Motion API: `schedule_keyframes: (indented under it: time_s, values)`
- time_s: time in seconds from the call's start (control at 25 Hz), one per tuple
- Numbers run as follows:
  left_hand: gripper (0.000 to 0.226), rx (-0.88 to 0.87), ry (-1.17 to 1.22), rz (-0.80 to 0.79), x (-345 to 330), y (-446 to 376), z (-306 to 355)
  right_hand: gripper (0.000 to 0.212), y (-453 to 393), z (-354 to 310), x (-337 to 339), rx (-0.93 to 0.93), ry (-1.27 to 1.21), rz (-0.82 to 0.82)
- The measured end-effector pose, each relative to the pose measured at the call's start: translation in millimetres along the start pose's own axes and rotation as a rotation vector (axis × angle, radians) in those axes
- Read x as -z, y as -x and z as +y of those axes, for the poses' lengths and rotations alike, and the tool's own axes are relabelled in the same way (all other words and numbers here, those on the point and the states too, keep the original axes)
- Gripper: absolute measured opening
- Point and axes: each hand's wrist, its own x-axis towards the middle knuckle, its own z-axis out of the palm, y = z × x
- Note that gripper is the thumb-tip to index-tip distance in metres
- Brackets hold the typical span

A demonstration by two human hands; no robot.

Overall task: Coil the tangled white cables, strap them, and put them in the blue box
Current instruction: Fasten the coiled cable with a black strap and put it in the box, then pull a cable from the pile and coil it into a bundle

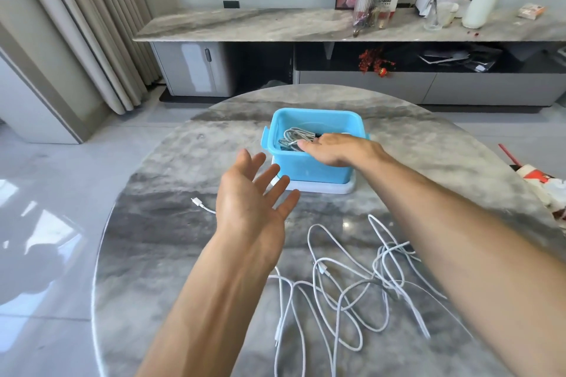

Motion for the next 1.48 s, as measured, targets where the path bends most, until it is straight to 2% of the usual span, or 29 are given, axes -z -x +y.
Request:
schedule_keyframes:
  time_s: [0.16,0.24,0.36,0.44,0.52,0.6,0.68,0.76,0.84,0.92,1.0,1.08,1.16,1.2,1.24,1.28,1.32,1.4,1.48]
  values:
    - [0.040,0.006,-0.013,0.000,6,7,-2,0.076,1,-4,-7,-0.015,0.135,0.087]
    - [0.041,-0.003,-0.026,-0.026,4,9,-2,0.070,4,-4,-9,0.035,0.123,0.102]
    - [0.042,-0.004,-0.030,-0.037,1,8,0,0.058,25,9,-8,0.195,-0.098,0.117]
    - [0.043,-0.004,-0.016,-0.059,-1,11,3,0.054,53,29,-10,0.257,-0.311,0.264]
    - [0.043,-0.013,-0.046,-0.093,-3,12,2,0.046,96,42,-12,0.316,-0.394,0.335]
    - [0.042,-0.009,-0.077,-0.112,-6,16,-3,0.054,146,42,-18,0.326,-0.376,0.207]
    - [0.041,-0.019,-0.106,-0.139,-7,21,-8,0.059,196,37,-32,0.321,-0.255,-0.039]
    - [0.039,-0.060,-0.135,-0.148,-8,26,-12,0.045,230,29,-47,0.294,-0.050,-0.192]
    - [0.034,-0.129,-0.238,-0.128,-7,31,-17,0.024,245,24,-57,0.288,0.023,-0.197]
    - [0.027,-0.200,-0.374,-0.130,-6,39,-21,0.020,248,33,-56,0.292,-0.204,-0.165]
    - [0.023,-0.307,-0.538,-0.257,-6,50,-25,0.023,246,48,-48,0.288,-0.640,-0.071]
    - [0.031,-0.411,-0.727,-0.533,-5,56,-33,0.027,246,61,-38,0.272,-0.961,0.113]
    - [0.046,-0.326,-0.834,-0.810,-5,61,-45,0.034,249,66,-25,0.241,-1.173,0.285]
    - [0.045,-0.272,-0.905,-0.901,-4,61,-51,0.034,250,67,-18,0.227,-1.256,0.356]
    - [0.034,-0.279,-1.012,-0.950,-5,62,-55,0.032,250,70,-13,0.208,-1.315,0.415]
    - [0.016,-0.324,-1.100,-0.947,-6,61,-55,0.031,249,73,-9,0.181,-1.359,0.469]
    - [0.007,-0.353,-1.125,-0.893,-7,58,-52,0.030,246,77,-7,0.150,-1.379,0.524]
    - [0.027,-0.404,-1.084,-0.729,-8,49,-37,0.028,241,90,-4,0.059,-1.410,0.633]
    - [0.040,-0.555,-1.219,-0.587,-5,38,-18,0.026,242,101,3,-0.026,-1.510,0.740]
